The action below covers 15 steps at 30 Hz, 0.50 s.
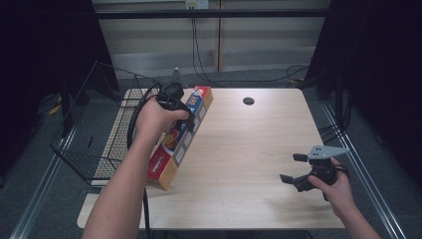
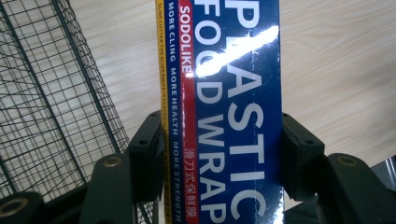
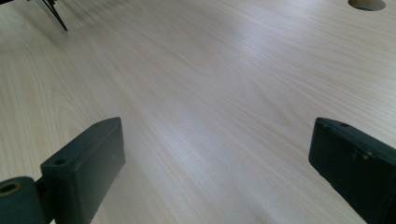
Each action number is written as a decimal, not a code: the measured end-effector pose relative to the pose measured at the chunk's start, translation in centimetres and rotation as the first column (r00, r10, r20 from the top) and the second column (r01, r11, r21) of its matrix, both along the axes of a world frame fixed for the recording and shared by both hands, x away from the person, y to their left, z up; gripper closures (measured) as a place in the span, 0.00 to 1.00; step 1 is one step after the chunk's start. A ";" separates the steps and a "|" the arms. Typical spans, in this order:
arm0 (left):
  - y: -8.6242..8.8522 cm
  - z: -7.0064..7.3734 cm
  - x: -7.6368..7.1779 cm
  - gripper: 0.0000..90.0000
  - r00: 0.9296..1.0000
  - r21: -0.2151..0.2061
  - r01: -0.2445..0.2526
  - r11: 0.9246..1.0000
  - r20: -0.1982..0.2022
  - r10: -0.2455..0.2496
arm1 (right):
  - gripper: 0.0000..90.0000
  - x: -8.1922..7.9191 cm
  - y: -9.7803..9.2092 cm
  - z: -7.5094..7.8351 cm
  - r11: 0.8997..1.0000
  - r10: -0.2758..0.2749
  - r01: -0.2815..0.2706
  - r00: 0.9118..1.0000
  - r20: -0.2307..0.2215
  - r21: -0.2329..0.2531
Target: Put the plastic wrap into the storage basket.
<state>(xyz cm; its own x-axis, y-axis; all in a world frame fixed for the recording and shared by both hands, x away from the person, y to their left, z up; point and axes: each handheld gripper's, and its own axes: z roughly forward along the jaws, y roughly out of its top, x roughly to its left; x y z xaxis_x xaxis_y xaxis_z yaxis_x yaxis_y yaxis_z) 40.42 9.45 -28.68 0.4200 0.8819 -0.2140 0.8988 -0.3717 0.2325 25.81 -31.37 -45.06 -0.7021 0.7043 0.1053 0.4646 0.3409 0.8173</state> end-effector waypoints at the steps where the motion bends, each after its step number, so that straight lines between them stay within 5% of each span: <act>1: 0.0 0.1 0.0 0.48 1.000 -0.004 -0.006 1.000 0.003 0.006 | 0.04 0.0 0.0 0.0 1.000 0.000 0.000 1.000 -0.001 0.001; 15: 1.3 1.1 0.2 0.48 0.999 -0.002 -0.032 0.999 0.006 0.032 | 0.04 0.1 0.0 -0.1 1.000 0.002 -0.002 1.000 -0.003 -0.003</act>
<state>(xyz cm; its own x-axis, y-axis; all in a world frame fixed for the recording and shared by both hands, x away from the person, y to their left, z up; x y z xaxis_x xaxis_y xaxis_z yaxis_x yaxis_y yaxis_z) 40.63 10.78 -27.59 0.3931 0.8943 -0.2136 0.9088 -0.3426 0.2383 25.90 -31.36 -45.17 -0.7032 0.7032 0.1050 0.4660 0.3443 0.8151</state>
